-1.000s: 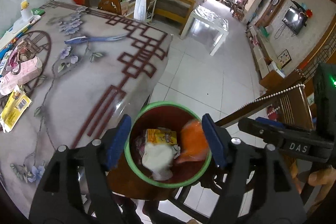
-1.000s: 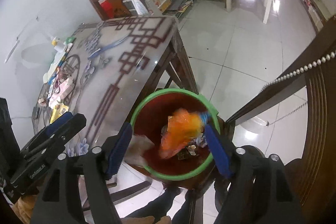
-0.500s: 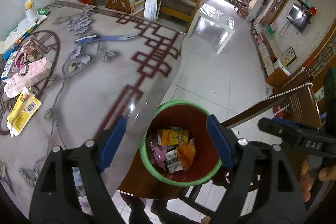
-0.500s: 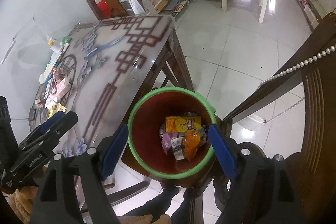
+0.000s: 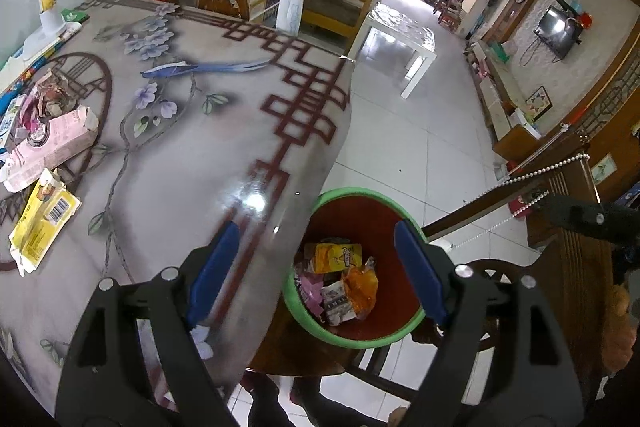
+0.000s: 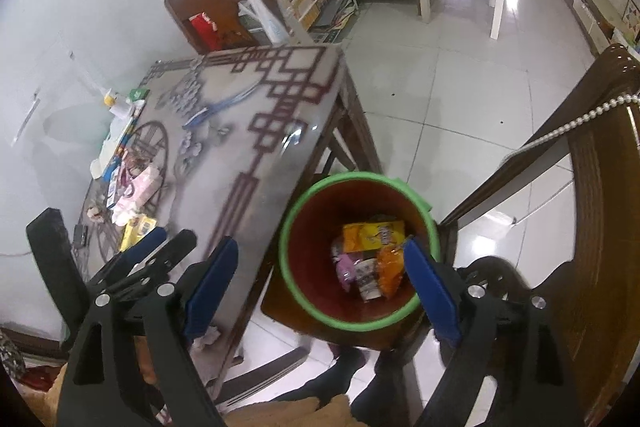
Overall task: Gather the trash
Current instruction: 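Move both grippers back over the trash on the table, then grasp the pink package with the left gripper while the right gripper grasps crumpled paper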
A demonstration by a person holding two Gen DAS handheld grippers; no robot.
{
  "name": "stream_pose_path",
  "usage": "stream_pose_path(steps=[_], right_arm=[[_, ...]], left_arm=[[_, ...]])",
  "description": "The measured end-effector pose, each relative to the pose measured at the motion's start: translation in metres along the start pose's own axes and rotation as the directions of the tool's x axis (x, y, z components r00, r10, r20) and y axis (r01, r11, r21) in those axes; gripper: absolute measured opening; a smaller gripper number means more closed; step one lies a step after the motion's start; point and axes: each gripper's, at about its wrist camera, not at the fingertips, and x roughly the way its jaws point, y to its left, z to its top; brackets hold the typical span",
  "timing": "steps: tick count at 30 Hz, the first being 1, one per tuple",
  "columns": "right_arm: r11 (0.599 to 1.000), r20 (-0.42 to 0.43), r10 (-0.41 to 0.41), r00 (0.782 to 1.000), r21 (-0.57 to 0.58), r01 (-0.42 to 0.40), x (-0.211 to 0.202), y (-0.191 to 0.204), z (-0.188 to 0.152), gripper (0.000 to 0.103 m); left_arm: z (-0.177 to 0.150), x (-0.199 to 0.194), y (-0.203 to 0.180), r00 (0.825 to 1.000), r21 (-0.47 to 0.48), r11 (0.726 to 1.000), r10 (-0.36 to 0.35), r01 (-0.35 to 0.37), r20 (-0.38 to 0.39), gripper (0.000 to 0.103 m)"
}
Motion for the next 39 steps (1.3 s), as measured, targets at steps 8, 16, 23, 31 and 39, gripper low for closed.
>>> stream_pose_path(steps=[8, 16, 23, 31, 39], right_arm=[[1.000, 0.008, 0.000, 1.000, 0.016, 0.000, 0.024, 0.042, -0.020, 0.082], [1.000, -0.040, 0.014, 0.999, 0.024, -0.013, 0.063, 0.086, -0.037, 0.082], [0.999, -0.044, 0.038, 0.998, -0.030, -0.039, 0.079, 0.129, -0.035, 0.082], [0.993, -0.055, 0.070, 0.996, -0.095, -0.075, 0.106, 0.175, -0.031, 0.082], [0.977, -0.149, 0.071, 0.986, -0.190, -0.099, 0.145, 0.210, -0.017, 0.082]], left_arm=[[0.000, -0.012, 0.050, 1.000, -0.023, 1.000, 0.013, -0.012, 0.013, 0.078], [-0.009, -0.032, 0.123, 0.997, -0.078, 0.994, 0.074, -0.073, 0.015, 0.079], [-0.016, -0.052, 0.178, 0.991, -0.159, 0.980, 0.130, -0.123, 0.033, 0.079], [-0.020, -0.077, 0.222, 0.979, -0.175, 0.969, 0.191, -0.176, 0.071, 0.083], [-0.018, -0.077, 0.272, 0.968, -0.163, 0.960, 0.241, -0.227, 0.066, 0.085]])
